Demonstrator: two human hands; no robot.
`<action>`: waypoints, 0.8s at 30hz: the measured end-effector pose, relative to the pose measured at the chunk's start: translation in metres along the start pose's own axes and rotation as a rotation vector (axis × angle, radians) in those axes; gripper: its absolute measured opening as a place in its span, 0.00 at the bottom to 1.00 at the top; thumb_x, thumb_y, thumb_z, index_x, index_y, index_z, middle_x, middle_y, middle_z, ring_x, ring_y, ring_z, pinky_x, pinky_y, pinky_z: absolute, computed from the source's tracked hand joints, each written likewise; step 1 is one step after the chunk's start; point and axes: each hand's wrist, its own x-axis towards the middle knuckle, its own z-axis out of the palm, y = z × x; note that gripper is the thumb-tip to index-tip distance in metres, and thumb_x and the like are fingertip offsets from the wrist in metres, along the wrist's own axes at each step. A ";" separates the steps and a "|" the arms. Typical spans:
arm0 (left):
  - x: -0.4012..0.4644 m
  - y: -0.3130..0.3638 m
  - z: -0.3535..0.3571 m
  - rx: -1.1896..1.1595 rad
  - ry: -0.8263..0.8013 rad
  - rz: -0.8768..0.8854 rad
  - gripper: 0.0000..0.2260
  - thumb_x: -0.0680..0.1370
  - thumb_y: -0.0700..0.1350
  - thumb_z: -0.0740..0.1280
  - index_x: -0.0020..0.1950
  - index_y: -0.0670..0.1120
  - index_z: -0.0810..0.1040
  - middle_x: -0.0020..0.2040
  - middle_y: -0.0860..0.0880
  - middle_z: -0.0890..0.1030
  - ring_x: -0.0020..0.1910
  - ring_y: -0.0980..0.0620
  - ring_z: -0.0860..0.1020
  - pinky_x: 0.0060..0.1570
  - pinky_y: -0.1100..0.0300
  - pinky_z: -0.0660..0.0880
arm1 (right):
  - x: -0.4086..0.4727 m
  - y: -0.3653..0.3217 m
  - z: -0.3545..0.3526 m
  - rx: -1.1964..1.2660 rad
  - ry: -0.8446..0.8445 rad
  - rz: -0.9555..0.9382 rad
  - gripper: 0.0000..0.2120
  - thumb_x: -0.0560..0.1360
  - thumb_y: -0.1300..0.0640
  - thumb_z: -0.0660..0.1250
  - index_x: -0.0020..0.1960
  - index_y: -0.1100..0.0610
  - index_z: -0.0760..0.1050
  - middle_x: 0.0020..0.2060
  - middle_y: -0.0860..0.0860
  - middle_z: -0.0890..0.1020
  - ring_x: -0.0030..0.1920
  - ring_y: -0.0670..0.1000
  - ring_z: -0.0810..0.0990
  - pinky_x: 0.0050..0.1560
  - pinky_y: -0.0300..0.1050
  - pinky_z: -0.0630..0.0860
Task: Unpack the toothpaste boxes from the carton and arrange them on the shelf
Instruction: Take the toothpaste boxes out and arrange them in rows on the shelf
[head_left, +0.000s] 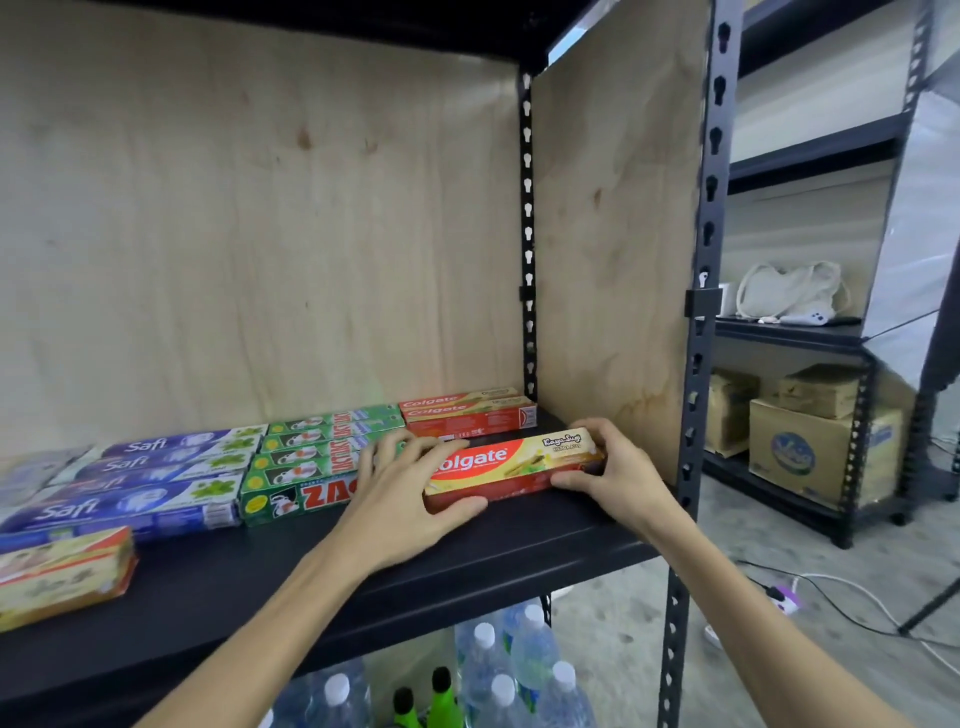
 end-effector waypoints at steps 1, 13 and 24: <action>0.001 -0.001 0.002 0.043 -0.007 0.009 0.33 0.76 0.71 0.58 0.78 0.64 0.57 0.73 0.58 0.63 0.72 0.55 0.50 0.74 0.48 0.48 | 0.001 0.002 0.001 -0.021 0.019 -0.003 0.31 0.70 0.55 0.79 0.69 0.49 0.69 0.58 0.45 0.79 0.58 0.46 0.78 0.52 0.35 0.74; 0.044 0.007 0.015 0.206 0.128 -0.089 0.27 0.78 0.66 0.61 0.73 0.55 0.72 0.68 0.56 0.73 0.68 0.52 0.61 0.70 0.51 0.56 | 0.051 0.013 0.009 -0.223 -0.047 0.056 0.19 0.77 0.56 0.73 0.63 0.59 0.71 0.62 0.57 0.77 0.58 0.52 0.76 0.59 0.43 0.72; 0.103 -0.040 0.010 -0.092 -0.009 -0.455 0.33 0.66 0.63 0.78 0.68 0.52 0.77 0.65 0.50 0.75 0.69 0.49 0.66 0.66 0.54 0.66 | 0.118 0.015 0.038 -0.269 -0.177 0.005 0.25 0.72 0.47 0.77 0.65 0.54 0.75 0.61 0.52 0.79 0.60 0.51 0.79 0.60 0.40 0.72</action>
